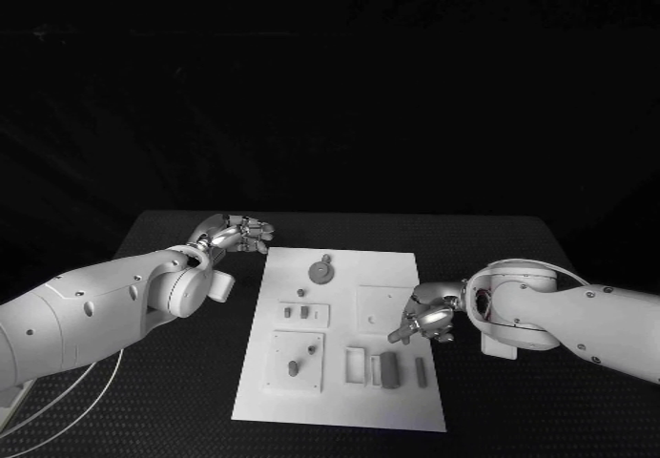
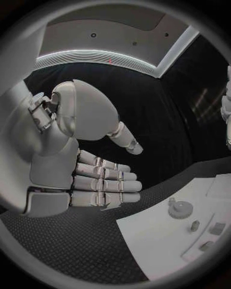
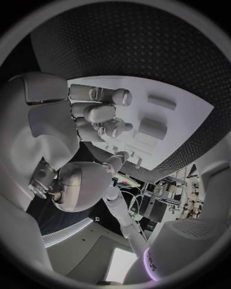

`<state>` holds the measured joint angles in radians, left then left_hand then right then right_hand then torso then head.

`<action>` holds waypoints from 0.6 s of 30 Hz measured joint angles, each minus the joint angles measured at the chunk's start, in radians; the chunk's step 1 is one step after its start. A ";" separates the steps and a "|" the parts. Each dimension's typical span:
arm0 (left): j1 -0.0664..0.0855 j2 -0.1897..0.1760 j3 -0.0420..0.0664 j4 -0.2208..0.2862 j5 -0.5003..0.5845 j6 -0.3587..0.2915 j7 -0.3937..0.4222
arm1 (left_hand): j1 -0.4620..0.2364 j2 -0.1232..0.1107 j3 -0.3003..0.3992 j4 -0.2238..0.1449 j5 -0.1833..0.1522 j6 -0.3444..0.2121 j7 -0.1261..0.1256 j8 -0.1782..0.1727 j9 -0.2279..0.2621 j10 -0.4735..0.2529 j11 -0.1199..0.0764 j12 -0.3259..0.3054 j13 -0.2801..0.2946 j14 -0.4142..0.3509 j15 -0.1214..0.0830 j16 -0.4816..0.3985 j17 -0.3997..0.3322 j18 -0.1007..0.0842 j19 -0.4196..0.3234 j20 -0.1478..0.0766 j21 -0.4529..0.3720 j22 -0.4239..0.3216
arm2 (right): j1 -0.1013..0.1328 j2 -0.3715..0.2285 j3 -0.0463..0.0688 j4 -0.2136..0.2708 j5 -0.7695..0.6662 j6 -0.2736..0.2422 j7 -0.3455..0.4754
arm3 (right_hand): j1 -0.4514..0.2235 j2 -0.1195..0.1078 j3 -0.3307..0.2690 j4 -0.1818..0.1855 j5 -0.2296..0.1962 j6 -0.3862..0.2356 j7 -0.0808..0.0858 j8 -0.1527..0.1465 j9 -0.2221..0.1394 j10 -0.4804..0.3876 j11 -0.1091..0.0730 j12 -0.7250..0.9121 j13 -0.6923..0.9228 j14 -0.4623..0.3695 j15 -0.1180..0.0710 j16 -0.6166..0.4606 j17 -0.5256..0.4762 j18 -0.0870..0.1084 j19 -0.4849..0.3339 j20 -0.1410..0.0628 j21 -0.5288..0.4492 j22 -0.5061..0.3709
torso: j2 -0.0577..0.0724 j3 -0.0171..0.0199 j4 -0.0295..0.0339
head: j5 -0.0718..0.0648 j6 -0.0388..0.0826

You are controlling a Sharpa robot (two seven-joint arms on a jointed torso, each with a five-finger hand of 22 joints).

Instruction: Assemble the parts on the task board

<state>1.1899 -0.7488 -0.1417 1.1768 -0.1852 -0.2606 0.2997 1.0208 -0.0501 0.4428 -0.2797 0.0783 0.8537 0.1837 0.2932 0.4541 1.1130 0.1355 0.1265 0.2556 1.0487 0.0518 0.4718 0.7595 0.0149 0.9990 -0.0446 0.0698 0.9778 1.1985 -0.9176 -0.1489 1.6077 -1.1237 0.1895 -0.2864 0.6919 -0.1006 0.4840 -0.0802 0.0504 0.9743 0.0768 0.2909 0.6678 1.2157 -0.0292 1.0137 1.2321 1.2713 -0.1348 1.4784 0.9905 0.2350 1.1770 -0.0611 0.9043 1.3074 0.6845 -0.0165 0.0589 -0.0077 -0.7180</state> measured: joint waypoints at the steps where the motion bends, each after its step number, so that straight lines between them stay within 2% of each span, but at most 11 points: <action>1: 0.000 0.000 0.000 0.001 0.000 0.002 0.000 | 0.000 0.000 0.000 0.000 0.000 0.000 0.000 0.000 0.000 0.000 0.000 0.000 0.000 0.000 0.000 0.000 0.000 0.000 0.000 0.000 0.000 0.000 | -0.001 -0.003 0.000 0.000 0.003 0.004 -0.009 | -0.002 -0.001 0.001 0.005 0.000 -0.004 0.004 -0.005 -0.003 0.000 0.000 0.000 0.000 0.002 0.002 0.000 -0.002 -0.002 0.000 0.000 0.000 0.000 | -0.001 -0.0003 -0.0005 | -0.001 -0.002; 6: 0.000 0.001 -0.001 0.004 -0.002 0.013 -0.001 | -0.004 -0.005 -0.005 -0.005 0.000 0.000 0.000 0.000 -0.001 -0.007 0.001 0.000 0.000 -0.004 0.004 0.000 0.001 0.000 -0.007 0.000 0.000 0.000 | -0.008 -0.011 -0.006 0.001 0.016 0.018 -0.049 | -0.017 -0.003 0.002 0.013 0.000 -0.009 0.009 -0.009 -0.007 -0.002 0.002 0.000 0.000 0.002 0.002 0.000 -0.004 -0.003 -0.002 -0.002 0.000 0.000 | -0.004 -0.0021 -0.0020 | -0.005 -0.007; 8: 0.000 0.001 -0.001 0.004 -0.003 0.018 -0.001 | -0.008 -0.019 -0.015 -0.010 0.000 0.000 0.000 0.000 -0.002 -0.007 0.001 0.000 -0.001 -0.004 0.004 0.000 0.002 0.000 -0.007 0.000 0.000 0.000 | -0.012 -0.011 -0.009 0.003 0.021 0.024 -0.062 | -0.021 0.001 0.004 0.015 0.000 -0.009 0.009 -0.009 -0.007 -0.003 0.003 0.000 0.000 0.002 0.002 0.000 0.000 -0.004 -0.004 -0.004 0.000 0.000 | -0.004 -0.0027 -0.0031 | -0.004 -0.007; 14: 0.000 0.002 -0.001 0.005 -0.005 0.027 -0.001 | -0.013 -0.024 -0.037 -0.009 0.004 0.000 0.000 0.004 -0.002 -0.007 0.001 0.000 -0.001 -0.004 0.004 -0.004 0.005 0.000 -0.007 0.000 0.000 -0.001 | -0.025 0.003 -0.017 0.008 0.036 0.035 -0.086 | -0.021 0.001 0.004 0.015 0.000 -0.009 0.009 -0.009 -0.007 -0.003 0.003 0.000 0.000 0.002 0.002 0.000 0.002 -0.004 -0.005 -0.005 0.000 0.000 | -0.004 -0.0027 -0.0034 | -0.008 -0.011; 18: 0.000 0.002 -0.001 0.005 -0.008 0.033 -0.001 | -0.024 -0.035 -0.054 -0.009 0.004 0.000 0.000 0.004 -0.004 -0.007 0.001 0.000 -0.002 -0.007 0.007 -0.004 0.006 0.000 -0.011 0.003 0.000 -0.002 | -0.034 0.016 -0.019 0.006 0.047 0.036 -0.099 | -0.026 -0.005 0.004 0.015 0.000 -0.009 0.009 -0.009 -0.007 -0.003 0.003 0.000 0.000 0.006 0.006 0.000 0.003 -0.005 -0.005 -0.005 0.004 0.000 | -0.003 -0.0027 -0.0025 | -0.008 -0.013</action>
<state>1.1896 -0.7465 -0.1425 1.1818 -0.1936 -0.2278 0.2991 0.9965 -0.0849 0.3885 -0.2890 0.0821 0.8537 0.1837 0.2972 0.4504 1.1065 0.1365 0.1265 0.2533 1.0412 0.0592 0.4677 0.7655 0.0149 0.9879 -0.0411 0.0698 0.9754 1.1647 -0.9012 -0.1681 1.6137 -1.0770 0.2254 -0.3858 0.6660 -0.1053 0.4877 -0.0656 0.0504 0.9652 0.0858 0.2822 0.6610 1.2131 -0.0264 1.0137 1.2319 1.2772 -0.1287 1.4784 0.9936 0.2305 1.1719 -0.0658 0.9080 1.3073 0.6814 -0.0192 0.0564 -0.0157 -0.7314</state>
